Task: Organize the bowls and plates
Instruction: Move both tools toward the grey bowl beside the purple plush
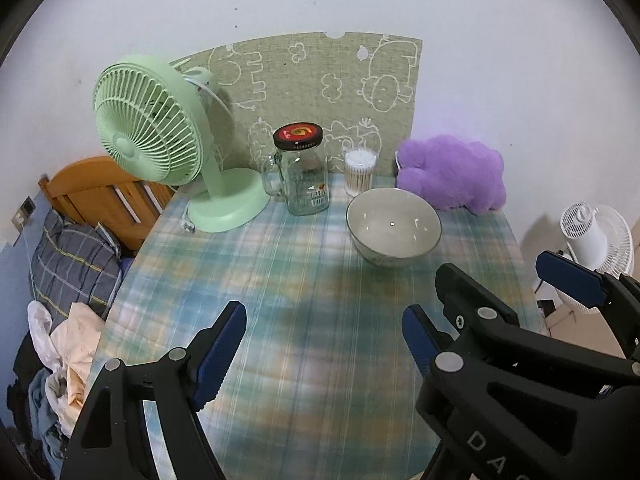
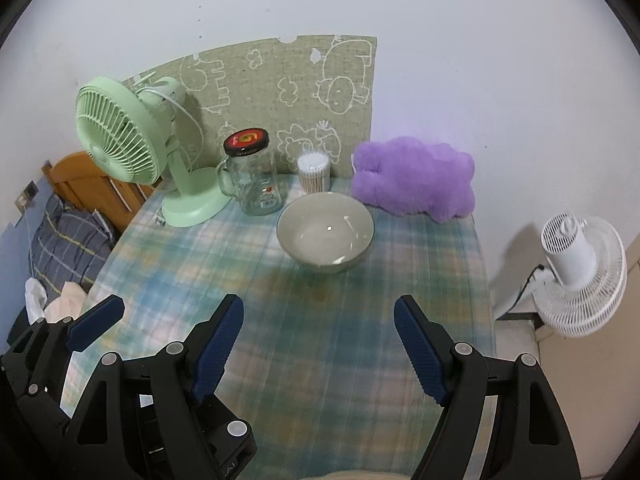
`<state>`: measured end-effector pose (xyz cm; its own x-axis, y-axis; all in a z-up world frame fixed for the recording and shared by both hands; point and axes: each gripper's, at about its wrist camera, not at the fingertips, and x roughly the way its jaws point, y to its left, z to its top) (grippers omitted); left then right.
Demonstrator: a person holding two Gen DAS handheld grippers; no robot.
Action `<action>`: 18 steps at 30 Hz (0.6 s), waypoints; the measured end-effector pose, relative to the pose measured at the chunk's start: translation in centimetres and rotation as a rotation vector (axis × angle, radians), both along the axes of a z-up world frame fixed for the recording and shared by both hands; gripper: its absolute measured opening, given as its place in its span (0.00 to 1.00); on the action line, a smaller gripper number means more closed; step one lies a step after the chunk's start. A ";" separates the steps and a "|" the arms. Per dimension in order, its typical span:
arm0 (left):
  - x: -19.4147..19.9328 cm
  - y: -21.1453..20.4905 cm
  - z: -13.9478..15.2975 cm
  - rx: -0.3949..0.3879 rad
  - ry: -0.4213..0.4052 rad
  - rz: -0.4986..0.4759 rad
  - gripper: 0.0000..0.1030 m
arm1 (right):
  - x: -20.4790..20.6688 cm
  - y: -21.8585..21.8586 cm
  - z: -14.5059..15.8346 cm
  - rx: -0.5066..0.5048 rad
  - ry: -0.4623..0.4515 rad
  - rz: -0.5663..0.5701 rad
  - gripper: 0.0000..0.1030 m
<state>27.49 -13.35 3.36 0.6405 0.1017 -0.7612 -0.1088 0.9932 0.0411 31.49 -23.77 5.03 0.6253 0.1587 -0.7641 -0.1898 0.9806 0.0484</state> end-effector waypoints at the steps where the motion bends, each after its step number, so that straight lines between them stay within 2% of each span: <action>1: 0.6 -0.2 0.0 0.004 0.001 0.004 0.79 | 0.5 -0.2 -0.1 0.004 0.000 0.001 0.78; 7: 3.2 -1.1 -0.3 0.023 0.002 0.015 0.77 | 3.4 -1.2 -0.8 0.038 0.004 0.013 0.78; 12: 6.3 -1.9 -1.6 0.029 0.017 0.006 0.71 | 6.2 -1.7 -1.8 0.037 0.015 0.006 0.71; 18: 10.1 -2.2 -3.3 0.038 0.036 0.006 0.67 | 10.1 -2.2 -3.7 0.034 0.033 0.006 0.69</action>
<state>37.63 -15.50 0.03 0.6123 0.1342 -0.7792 -0.1123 0.9903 0.0822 41.56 -25.97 1.31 0.5991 0.1886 -0.7781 -0.1934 0.9772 0.0879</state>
